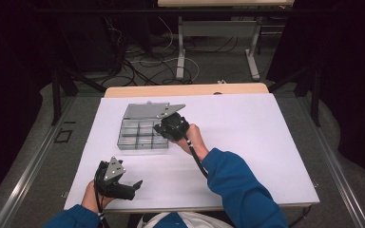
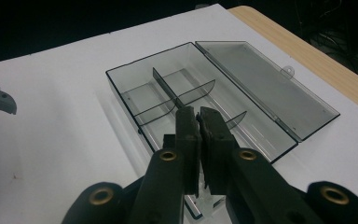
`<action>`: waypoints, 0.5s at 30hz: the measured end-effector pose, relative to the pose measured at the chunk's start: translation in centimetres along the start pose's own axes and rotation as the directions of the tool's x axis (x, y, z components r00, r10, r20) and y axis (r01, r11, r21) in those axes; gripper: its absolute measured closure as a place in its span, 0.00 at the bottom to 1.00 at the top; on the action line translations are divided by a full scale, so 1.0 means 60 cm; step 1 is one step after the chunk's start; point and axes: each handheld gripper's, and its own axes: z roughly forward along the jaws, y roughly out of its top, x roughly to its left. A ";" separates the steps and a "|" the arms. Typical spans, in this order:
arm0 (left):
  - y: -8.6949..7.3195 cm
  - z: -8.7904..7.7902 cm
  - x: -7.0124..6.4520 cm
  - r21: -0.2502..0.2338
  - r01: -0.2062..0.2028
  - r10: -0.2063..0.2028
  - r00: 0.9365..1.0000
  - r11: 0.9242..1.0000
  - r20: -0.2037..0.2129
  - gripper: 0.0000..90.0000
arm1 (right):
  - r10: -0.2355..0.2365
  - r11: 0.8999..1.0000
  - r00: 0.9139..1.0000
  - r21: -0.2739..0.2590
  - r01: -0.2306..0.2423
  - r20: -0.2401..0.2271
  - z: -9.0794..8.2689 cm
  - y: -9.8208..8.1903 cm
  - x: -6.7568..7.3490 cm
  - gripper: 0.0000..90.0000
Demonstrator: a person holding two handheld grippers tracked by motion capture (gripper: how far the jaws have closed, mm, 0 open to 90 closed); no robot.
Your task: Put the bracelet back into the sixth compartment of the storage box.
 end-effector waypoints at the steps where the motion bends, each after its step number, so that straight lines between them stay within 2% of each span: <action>1: 0.000 0.000 0.000 0.000 0.000 0.000 1.000 1.000 0.000 0.00 | -0.004 1.000 1.000 0.000 0.004 0.000 0.002 0.000 0.001 0.96; 3: 0.000 0.000 0.000 0.001 -0.001 0.001 1.000 1.000 0.001 0.00 | -0.010 1.000 1.000 0.016 0.010 0.000 0.004 0.000 0.001 0.96; 8: 0.000 0.000 0.000 0.002 -0.001 0.001 1.000 1.000 0.000 0.00 | -0.010 1.000 1.000 0.010 0.010 0.011 0.012 -0.003 0.003 0.96; 15: 0.000 0.000 0.000 -0.001 -0.001 0.001 1.000 1.000 0.001 0.00 | -0.005 0.999 1.000 0.036 0.005 0.014 0.020 -0.005 0.003 0.96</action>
